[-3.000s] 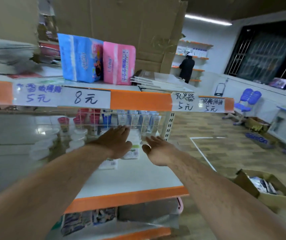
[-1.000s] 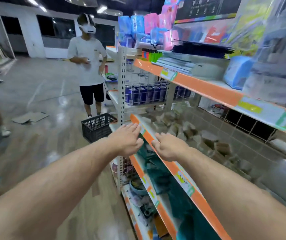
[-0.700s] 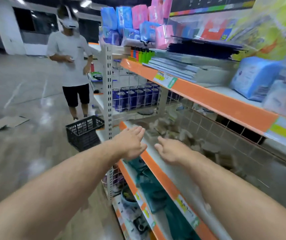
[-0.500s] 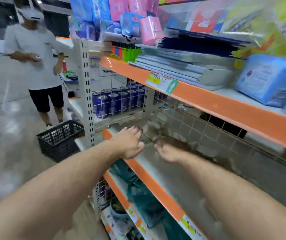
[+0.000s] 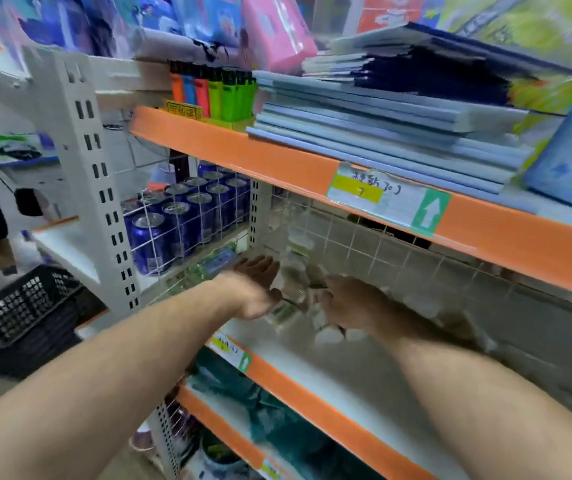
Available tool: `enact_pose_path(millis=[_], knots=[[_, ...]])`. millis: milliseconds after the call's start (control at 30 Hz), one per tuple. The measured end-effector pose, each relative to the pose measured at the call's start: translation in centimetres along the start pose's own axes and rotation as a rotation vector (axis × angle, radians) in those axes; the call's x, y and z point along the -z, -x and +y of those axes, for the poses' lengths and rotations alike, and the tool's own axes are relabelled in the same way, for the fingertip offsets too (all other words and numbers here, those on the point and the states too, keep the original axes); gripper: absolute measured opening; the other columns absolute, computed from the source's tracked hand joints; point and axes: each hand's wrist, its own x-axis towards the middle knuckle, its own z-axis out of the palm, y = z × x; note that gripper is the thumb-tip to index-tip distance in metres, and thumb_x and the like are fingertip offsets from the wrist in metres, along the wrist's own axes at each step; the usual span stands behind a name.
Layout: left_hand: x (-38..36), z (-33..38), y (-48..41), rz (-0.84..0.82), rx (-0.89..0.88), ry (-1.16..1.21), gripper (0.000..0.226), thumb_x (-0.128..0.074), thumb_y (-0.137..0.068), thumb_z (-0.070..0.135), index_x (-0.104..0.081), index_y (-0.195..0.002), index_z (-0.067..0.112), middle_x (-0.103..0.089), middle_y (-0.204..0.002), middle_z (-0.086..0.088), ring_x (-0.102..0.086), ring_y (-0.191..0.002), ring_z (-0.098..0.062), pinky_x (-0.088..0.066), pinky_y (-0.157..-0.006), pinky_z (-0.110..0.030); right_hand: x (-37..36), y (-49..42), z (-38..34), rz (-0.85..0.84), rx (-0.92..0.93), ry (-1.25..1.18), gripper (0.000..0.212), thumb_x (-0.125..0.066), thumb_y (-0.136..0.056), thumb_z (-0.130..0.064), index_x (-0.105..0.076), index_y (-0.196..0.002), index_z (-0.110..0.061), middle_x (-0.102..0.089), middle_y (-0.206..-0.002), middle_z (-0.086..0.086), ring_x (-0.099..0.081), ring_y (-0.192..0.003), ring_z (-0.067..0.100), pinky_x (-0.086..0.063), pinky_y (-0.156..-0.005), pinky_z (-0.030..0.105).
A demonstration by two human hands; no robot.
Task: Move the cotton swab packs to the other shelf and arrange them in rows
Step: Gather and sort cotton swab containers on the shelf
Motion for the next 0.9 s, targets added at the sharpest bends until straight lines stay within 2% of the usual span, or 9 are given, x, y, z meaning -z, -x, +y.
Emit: enact_pose_path(millis=[67, 133, 200, 267, 433, 567, 633, 733, 900], knots=[[-0.5, 0.1, -0.5, -0.005, -0.036, 0.015, 0.069, -0.029, -0.102, 0.048, -0.008, -0.158, 0.013, -0.006, -0.165, -0.008, -0.005, -0.152, -0.020, -0.007, -0.123, -0.036, -0.2, -0.9, 0.3, -0.028, -0.038, 0.008, 0.060, -0.038, -0.095, -0.040, -0.027, -0.151, -0.022, -0.052, -0.139, 0.017, -0.053, -0.124, 0.033, -0.047, -0.098, 0.038], [-1.1, 0.3, -1.0, 0.031, -0.063, 0.012, 0.060, -0.040, -0.100, 0.043, -0.032, -0.152, 0.014, -0.033, -0.156, -0.009, -0.027, -0.145, -0.025, -0.021, -0.119, -0.036, -0.5, -1.4, 0.5, -0.039, -0.049, 0.011, 0.062, -0.041, -0.095, -0.035, -0.023, -0.152, -0.020, -0.053, -0.137, 0.017, -0.054, -0.122, 0.033, -0.048, -0.097, 0.039], [-1.5, 0.6, -1.3, 0.062, -0.084, -0.040, 0.046, -0.047, -0.096, 0.041, -0.053, -0.136, 0.017, -0.052, -0.134, -0.006, -0.045, -0.129, -0.028, -0.039, -0.107, -0.039, -1.1, -1.8, 0.4, -0.025, -0.073, 0.001, 0.051, -0.042, -0.097, -0.030, -0.034, -0.146, -0.017, -0.059, -0.127, 0.017, -0.059, -0.111, 0.035, -0.050, -0.090, 0.041], [-2.1, 0.7, -1.6, 0.043, -0.120, -0.069, 0.037, -0.048, -0.096, 0.035, -0.059, -0.127, 0.019, -0.056, -0.124, -0.004, -0.049, -0.120, -0.026, -0.045, -0.097, -0.037, -1.7, -2.4, 0.4, 0.012, -0.079, -0.004, 0.039, -0.043, -0.097, -0.027, -0.046, -0.135, -0.017, -0.063, -0.114, 0.014, -0.062, -0.101, 0.034, -0.051, -0.081, 0.040], [-4.2, 1.1, -2.3, 0.006, -0.173, 0.005, 0.041, -0.047, -0.093, 0.030, -0.053, -0.134, 0.028, -0.056, -0.136, -0.003, -0.053, -0.120, -0.027, -0.050, -0.096, -0.039, -1.9, -3.7, 0.0, 0.025, -0.056, 0.090, 0.019, -0.047, -0.092, -0.019, -0.060, -0.105, -0.016, -0.064, -0.102, 0.011, -0.062, -0.097, 0.031, -0.050, -0.079, 0.036], [-4.4, 1.0, -3.1, 0.181, -0.179, 0.002, 0.037, -0.047, -0.096, 0.035, -0.056, -0.129, 0.021, -0.052, -0.133, -0.006, -0.047, -0.121, -0.028, -0.047, -0.095, -0.040, -1.7, -4.7, 0.1, 0.040, -0.054, 0.158, 0.028, -0.066, -0.075, -0.015, -0.064, -0.103, -0.016, -0.066, -0.109, 0.007, -0.061, -0.105, 0.029, -0.053, -0.086, 0.033], [-4.1, 0.7, -3.4, 0.285, -0.108, 0.024, 0.051, -0.054, -0.092, 0.032, -0.044, -0.141, 0.021, -0.036, -0.146, -0.006, -0.033, -0.133, -0.028, -0.041, -0.100, -0.041, -1.7, -5.1, 0.4, 0.031, -0.065, 0.155, 0.034, -0.067, -0.076, -0.015, -0.064, -0.109, -0.018, -0.064, -0.116, 0.006, -0.059, -0.111, 0.028, -0.053, -0.088, 0.034], [-3.8, 0.5, -4.3, 0.247, -0.029, 0.085, 0.073, -0.059, -0.089, 0.027, -0.023, -0.152, 0.023, -0.025, -0.157, -0.006, -0.025, -0.142, -0.027, -0.034, -0.109, -0.043, -2.1, -5.7, 1.1, -0.025, -0.020, 0.164, 0.029, -0.055, -0.084, -0.023, -0.063, -0.112, -0.021, -0.064, -0.120, 0.007, -0.058, -0.114, 0.030, -0.051, -0.093, 0.039], [-3.8, 0.6, -5.0, 0.243, 0.003, 0.085, 0.058, -0.060, -0.086, 0.020, -0.043, -0.142, 0.023, -0.044, -0.131, -0.007, -0.043, -0.121, -0.026, -0.041, -0.094, -0.038, -2.6, -6.2, 1.5, -0.044, 0.013, 0.210, 0.028, -0.054, -0.085, -0.020, -0.063, -0.110, -0.016, -0.064, -0.115, 0.012, -0.058, -0.108, 0.031, -0.051, -0.090, 0.043]])
